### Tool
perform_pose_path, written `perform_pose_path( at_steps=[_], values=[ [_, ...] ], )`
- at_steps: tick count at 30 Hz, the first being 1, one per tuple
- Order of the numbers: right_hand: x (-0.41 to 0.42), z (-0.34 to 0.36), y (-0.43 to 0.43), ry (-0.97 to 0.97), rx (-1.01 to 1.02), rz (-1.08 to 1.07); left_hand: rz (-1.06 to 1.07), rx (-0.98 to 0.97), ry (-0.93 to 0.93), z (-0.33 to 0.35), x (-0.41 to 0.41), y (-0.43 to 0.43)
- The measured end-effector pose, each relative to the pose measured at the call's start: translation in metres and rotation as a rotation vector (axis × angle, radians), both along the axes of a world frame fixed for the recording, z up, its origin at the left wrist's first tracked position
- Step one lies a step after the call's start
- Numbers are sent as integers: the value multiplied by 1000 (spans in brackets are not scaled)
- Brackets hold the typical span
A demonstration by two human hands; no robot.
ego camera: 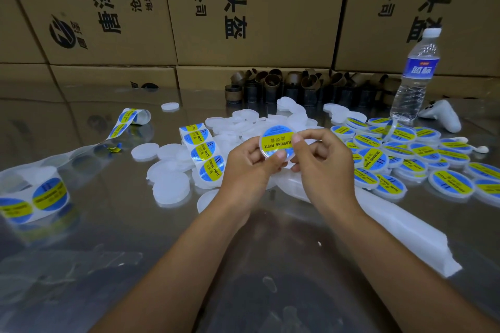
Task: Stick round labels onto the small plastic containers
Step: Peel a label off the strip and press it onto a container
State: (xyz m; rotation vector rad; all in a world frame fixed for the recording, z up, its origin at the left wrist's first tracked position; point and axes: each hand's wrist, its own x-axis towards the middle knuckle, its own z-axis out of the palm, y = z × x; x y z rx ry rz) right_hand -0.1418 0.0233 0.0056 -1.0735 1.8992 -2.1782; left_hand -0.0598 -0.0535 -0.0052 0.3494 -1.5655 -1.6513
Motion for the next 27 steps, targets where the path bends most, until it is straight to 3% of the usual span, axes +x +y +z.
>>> perform_pose_path(
  at_steps=[11, 16, 20, 24, 27],
  values=[
    [2, 1, 1, 102, 23, 71, 66, 48, 1, 3, 1, -1],
    [-6, 1, 1, 60, -29, 61, 121, 17, 6, 6, 1, -2],
    [-29, -1, 4, -53, -48, -129, 219, 82, 15, 7, 4, -8],
    [-55, -3, 12, -52, 57, -428, 282, 174, 34, 9, 6, -11],
    [-68, -4, 20, -16, 199, -528, 298, 232, 71, 12, 9, -15]
  ],
)
